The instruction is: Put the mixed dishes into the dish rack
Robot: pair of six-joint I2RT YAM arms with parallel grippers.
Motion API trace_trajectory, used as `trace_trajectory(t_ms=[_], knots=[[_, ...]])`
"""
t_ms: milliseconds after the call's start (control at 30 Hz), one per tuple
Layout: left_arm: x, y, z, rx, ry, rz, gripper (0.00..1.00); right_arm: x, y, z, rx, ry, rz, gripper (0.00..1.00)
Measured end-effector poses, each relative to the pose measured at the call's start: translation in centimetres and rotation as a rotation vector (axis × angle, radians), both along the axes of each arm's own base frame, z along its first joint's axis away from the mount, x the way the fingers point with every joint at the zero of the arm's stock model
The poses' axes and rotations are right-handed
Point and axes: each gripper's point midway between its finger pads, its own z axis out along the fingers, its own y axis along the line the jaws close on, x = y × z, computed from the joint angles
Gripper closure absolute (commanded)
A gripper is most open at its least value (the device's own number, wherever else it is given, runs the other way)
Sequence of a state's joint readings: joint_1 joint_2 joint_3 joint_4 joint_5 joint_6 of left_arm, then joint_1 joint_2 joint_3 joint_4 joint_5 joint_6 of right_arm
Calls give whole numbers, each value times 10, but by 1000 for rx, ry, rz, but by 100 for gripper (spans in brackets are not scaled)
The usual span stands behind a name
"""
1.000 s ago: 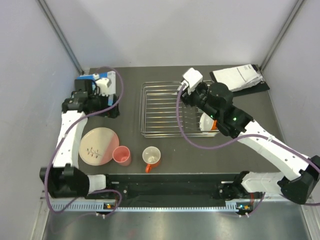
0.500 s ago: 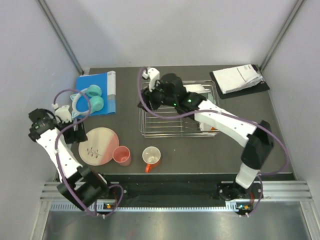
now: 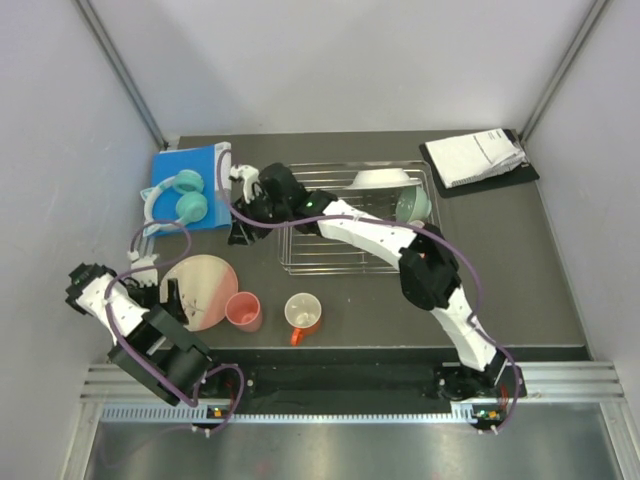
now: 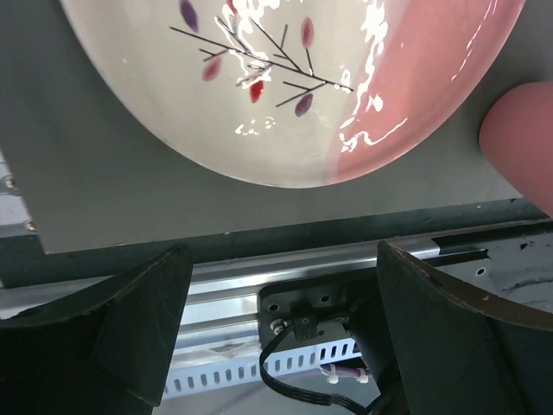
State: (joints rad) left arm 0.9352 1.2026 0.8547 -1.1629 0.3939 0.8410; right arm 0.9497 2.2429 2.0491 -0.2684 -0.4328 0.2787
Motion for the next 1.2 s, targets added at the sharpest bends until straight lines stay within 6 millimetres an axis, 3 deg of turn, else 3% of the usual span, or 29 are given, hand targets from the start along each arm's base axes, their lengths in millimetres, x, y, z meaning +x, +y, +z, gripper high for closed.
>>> trace_trajectory(t_ms=[167,267,467,733,1033,1200], knots=[[-2,-1,-14,0,5,-19,11,-16,11,-55,-71,116,34,43],[-2,5,-25,22,12,-25,11,-20,11,-75,-100,167,36,43],[3,16,-40,77,-13,-17,13,-22,16,-77,-78,198,41,43],[34,34,-56,97,-69,17,16,-20,33,-80,-20,250,43,44],[73,24,-63,126,-108,-44,16,-22,34,-112,-54,319,26,44],[88,24,-64,116,-130,-43,18,-24,36,-110,-45,343,30,46]])
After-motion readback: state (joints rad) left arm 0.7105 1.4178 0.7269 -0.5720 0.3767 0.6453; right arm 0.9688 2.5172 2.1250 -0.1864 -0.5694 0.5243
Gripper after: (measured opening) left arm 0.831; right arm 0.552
